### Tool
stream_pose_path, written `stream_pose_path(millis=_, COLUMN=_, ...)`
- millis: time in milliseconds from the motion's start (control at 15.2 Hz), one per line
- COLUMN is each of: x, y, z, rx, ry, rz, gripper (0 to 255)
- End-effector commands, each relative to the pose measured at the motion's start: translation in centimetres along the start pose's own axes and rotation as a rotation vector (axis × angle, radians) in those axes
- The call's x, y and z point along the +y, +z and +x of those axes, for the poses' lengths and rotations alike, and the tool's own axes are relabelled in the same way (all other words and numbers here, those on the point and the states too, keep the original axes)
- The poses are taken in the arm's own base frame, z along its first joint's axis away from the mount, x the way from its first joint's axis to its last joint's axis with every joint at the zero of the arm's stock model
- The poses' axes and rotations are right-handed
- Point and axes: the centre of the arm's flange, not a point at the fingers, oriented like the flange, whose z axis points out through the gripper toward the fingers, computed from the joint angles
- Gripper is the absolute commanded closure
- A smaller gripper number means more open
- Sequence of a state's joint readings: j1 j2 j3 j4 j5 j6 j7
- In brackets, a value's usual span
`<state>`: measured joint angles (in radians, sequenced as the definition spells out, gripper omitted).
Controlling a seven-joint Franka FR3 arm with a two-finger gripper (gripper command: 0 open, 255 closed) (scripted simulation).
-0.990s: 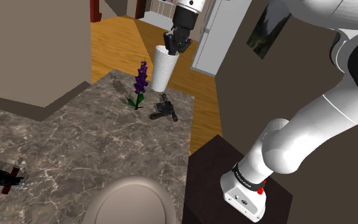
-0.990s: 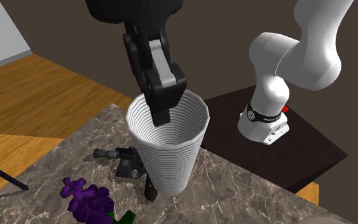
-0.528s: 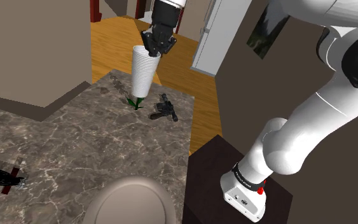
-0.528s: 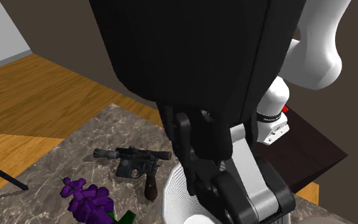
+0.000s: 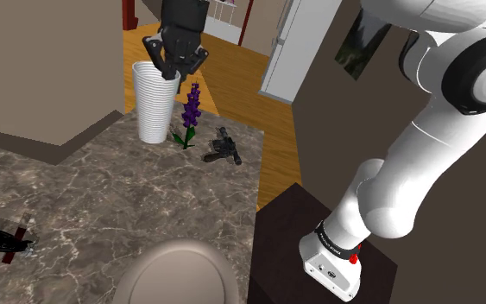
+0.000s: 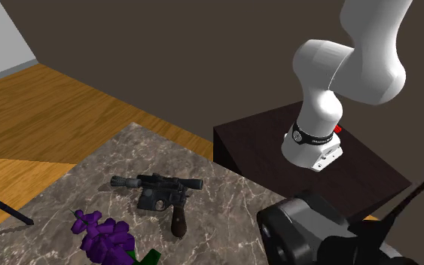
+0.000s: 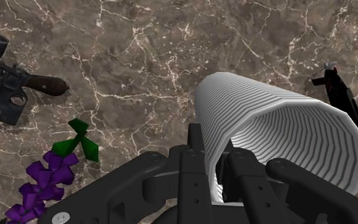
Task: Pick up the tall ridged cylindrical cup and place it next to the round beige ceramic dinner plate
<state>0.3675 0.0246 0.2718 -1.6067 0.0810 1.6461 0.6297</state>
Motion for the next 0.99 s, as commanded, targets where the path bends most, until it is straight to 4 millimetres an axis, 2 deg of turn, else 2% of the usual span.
stream_pose_path(millis=0, x=-2.9, y=0.3, z=-0.2, rx=0.000, ry=0.001, rz=0.001, gripper=255)
stream_pose_path(millis=132, x=-5.0, y=0.5, z=-0.3, rx=0.000, ry=0.001, rz=0.001, gripper=255)
stream_pose_path(millis=924, x=-4.5, y=6.8, z=-0.1, rx=0.000, ry=0.001, rz=0.001, gripper=255)
